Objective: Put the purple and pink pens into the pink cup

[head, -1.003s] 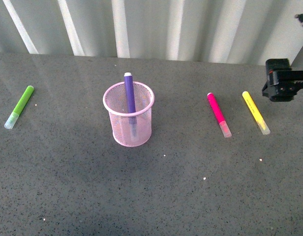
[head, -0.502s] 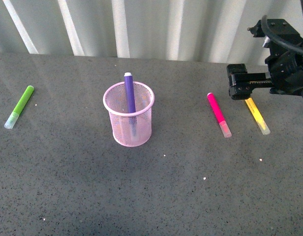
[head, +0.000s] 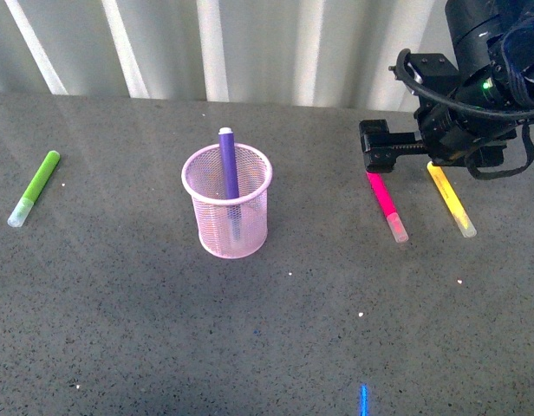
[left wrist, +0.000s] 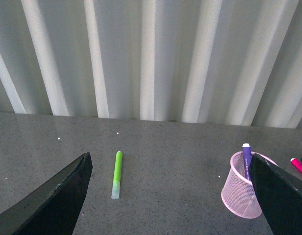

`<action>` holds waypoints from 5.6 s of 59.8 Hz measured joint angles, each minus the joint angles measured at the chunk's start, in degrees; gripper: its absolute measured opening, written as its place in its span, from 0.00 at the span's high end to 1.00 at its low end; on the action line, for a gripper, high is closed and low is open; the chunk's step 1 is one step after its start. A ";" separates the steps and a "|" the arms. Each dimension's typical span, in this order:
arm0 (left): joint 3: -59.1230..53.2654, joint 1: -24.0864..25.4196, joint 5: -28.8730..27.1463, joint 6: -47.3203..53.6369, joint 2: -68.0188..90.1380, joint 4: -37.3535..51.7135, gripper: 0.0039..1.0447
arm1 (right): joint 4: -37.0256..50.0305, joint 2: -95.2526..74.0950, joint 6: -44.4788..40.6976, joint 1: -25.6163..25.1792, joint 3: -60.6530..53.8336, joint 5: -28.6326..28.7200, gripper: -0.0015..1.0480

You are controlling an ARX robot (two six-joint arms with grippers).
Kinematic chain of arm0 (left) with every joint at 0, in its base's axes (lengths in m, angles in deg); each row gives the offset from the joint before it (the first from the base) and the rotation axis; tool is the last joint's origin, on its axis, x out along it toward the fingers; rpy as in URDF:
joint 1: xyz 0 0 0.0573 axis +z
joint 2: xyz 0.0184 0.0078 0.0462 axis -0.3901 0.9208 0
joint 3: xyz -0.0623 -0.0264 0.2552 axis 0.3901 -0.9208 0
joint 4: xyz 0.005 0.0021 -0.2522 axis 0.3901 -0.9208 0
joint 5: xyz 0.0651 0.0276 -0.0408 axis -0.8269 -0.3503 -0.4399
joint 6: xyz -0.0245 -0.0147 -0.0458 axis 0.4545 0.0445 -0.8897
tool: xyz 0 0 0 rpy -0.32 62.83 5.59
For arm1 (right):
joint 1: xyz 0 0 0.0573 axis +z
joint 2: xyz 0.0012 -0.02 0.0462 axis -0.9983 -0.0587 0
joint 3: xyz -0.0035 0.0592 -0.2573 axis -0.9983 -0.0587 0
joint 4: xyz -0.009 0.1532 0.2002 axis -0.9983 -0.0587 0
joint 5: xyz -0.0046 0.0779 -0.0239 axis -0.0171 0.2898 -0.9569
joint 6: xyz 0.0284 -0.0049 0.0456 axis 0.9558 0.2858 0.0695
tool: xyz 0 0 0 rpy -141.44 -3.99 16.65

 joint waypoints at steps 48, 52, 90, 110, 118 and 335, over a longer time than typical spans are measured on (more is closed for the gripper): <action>0.00 0.00 0.00 0.00 0.00 0.00 0.06 | -1.95 -7.74 2.60 1.95 7.08 -0.37 0.07; 0.00 0.00 0.00 0.00 0.00 0.00 0.06 | -1.90 -7.76 2.69 2.10 7.08 -0.33 0.07; 0.00 0.00 0.00 0.00 0.00 0.00 0.06 | 6.38 -6.21 6.82 2.10 1.09 2.60 0.89; 0.00 0.00 0.00 0.00 0.00 0.00 0.06 | 42.27 7.21 -6.49 6.80 -15.89 4.02 0.89; 0.00 0.00 0.00 0.00 0.00 0.00 0.06 | 51.84 11.80 -12.72 12.96 -18.62 8.33 0.89; 0.00 0.00 0.00 0.00 -0.07 0.00 0.06 | 52.48 78.40 -2.60 -10.27 -76.28 -1.14 0.97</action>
